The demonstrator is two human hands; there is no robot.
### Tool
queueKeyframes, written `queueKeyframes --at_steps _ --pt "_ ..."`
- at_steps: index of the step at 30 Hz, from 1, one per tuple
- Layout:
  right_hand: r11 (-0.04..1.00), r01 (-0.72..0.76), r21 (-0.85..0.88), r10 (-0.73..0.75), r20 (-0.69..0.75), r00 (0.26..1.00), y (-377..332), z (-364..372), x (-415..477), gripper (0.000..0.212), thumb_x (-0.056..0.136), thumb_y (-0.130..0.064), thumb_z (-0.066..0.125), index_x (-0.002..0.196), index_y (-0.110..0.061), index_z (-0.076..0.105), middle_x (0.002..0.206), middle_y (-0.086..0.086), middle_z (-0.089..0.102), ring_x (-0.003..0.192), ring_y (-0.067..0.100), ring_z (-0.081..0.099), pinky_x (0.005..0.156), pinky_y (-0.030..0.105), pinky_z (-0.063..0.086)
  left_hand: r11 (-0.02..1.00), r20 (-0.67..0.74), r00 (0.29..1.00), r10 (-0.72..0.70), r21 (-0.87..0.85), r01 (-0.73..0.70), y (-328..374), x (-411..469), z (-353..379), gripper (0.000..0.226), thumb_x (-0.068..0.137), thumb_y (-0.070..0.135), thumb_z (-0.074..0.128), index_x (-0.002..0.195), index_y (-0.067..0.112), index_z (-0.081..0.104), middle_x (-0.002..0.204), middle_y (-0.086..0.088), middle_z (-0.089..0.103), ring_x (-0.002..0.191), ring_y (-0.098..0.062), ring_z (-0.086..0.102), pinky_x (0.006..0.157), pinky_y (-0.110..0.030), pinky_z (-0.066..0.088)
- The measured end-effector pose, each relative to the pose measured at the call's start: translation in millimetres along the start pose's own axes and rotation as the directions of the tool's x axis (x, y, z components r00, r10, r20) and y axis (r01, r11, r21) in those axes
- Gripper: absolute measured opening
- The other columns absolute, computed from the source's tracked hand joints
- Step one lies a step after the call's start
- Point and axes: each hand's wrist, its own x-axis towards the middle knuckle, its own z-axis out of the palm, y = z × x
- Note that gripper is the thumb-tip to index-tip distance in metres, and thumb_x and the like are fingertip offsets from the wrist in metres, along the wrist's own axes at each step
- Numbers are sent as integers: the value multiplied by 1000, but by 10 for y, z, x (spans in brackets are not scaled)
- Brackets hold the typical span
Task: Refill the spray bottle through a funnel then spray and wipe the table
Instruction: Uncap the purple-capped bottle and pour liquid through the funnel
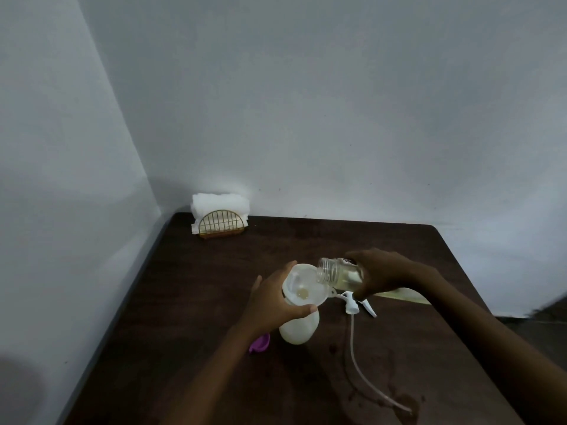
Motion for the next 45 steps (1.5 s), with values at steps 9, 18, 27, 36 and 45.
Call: queueKeyframes --at_steps 9,18,27,36,45 --pt "1000 18 10 -19 14 1000 -13 -7 6 66 68 -38 75 127 -28 47 105 -8 57 86 8 47 74 28 42 1000 -11 1000 -5 16 5 -22 4 10 88 68 55 71 141 32 27 139 15 44 129 -5 38 116 -49 6" --pt "1000 17 -14 -17 13 1000 -24 -9 1 62 68 -39 76 123 -27 49 99 -11 53 86 8 47 72 27 39 1000 -15 1000 1 13 0 -5 1 5 84 70 52 72 140 31 29 138 15 44 128 -5 39 115 -48 6" --pt "999 21 -28 -20 15 1000 -25 -10 0 62 67 -39 76 121 -26 49 93 -12 50 83 10 48 70 27 39 1000 -13 1000 -13 12 13 -31 -3 22 89 69 54 72 142 31 26 141 14 42 131 -6 37 116 -49 6" --pt "999 23 -29 -23 12 1000 -10 -16 -11 62 66 -39 76 121 -28 50 94 -14 49 84 8 47 70 27 38 1000 -27 1000 -7 21 8 1 -8 10 87 69 52 73 141 30 28 140 14 43 130 -7 38 115 -48 7" --pt "999 26 -24 -26 3 1000 -20 -28 -28 65 68 -38 76 125 -26 48 82 -20 43 83 8 45 65 26 35 1000 -23 1000 0 13 0 33 -22 4 85 70 50 73 140 30 29 139 14 45 129 -7 39 114 -48 6"
